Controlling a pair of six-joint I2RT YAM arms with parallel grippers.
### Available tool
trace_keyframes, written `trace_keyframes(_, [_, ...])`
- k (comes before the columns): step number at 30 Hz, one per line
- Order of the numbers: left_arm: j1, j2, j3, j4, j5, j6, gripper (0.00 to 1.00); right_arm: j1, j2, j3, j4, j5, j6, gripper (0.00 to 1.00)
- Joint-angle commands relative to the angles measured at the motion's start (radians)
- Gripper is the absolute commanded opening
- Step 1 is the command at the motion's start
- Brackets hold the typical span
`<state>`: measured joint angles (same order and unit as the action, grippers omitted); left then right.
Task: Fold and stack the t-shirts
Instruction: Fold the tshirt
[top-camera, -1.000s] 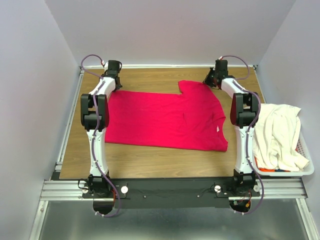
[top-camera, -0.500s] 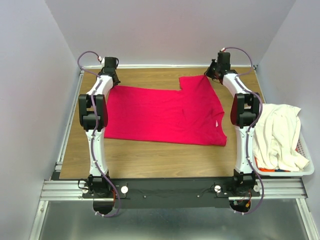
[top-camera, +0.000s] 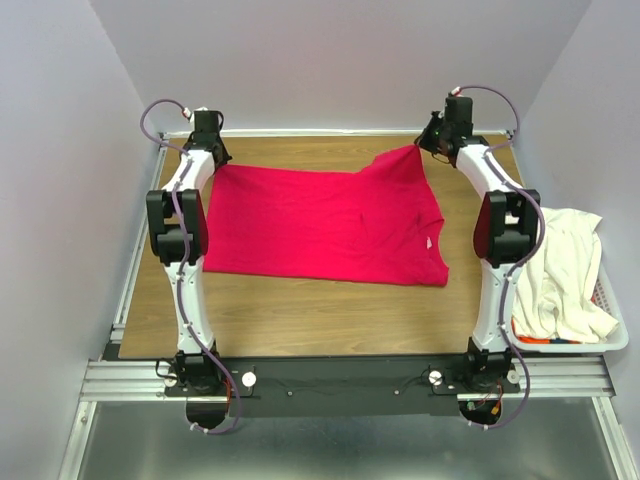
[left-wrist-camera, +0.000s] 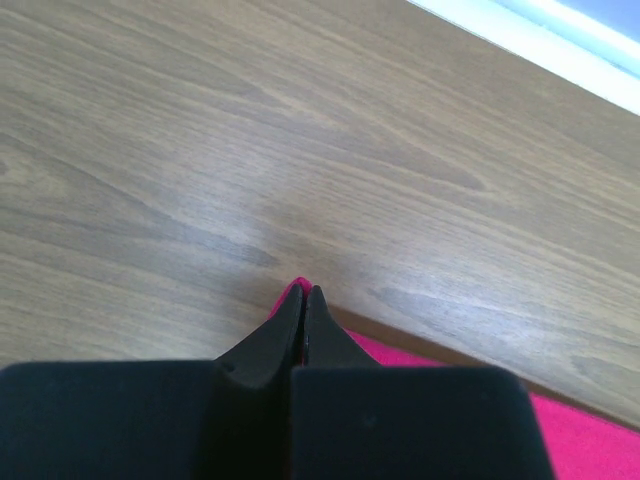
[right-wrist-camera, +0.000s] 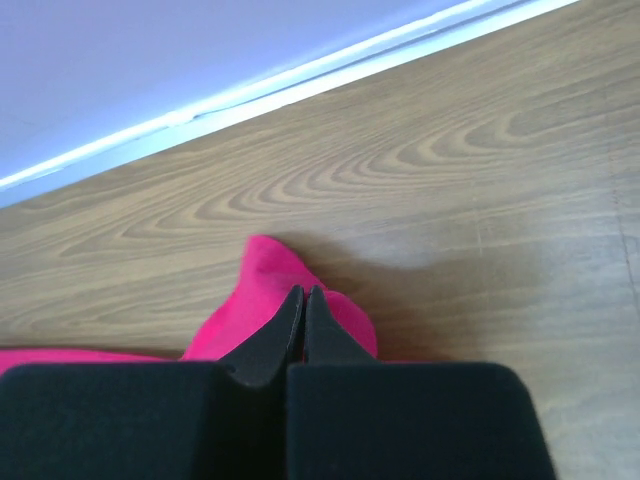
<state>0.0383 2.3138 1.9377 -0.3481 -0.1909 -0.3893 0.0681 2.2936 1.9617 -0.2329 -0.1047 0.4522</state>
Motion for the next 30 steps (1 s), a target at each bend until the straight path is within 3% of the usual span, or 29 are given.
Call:
trace_keyframes(1, [0.015,-0.071,-0.022,0.041,0.044,-0.003,0.00,-0.007,-0.129,-0.114,0.004,0.008,-0.007,0.00])
trace_keyframes(18, [0.054,-0.232,-0.220,0.081,0.073,-0.054,0.00,0.007,-0.549,-0.631,0.064,-0.006,0.066,0.01])
trace_keyframes(30, [0.069,-0.330,-0.381,0.121,0.068,-0.074,0.00,0.030,-0.793,-0.895,0.075,-0.010,0.091,0.01])
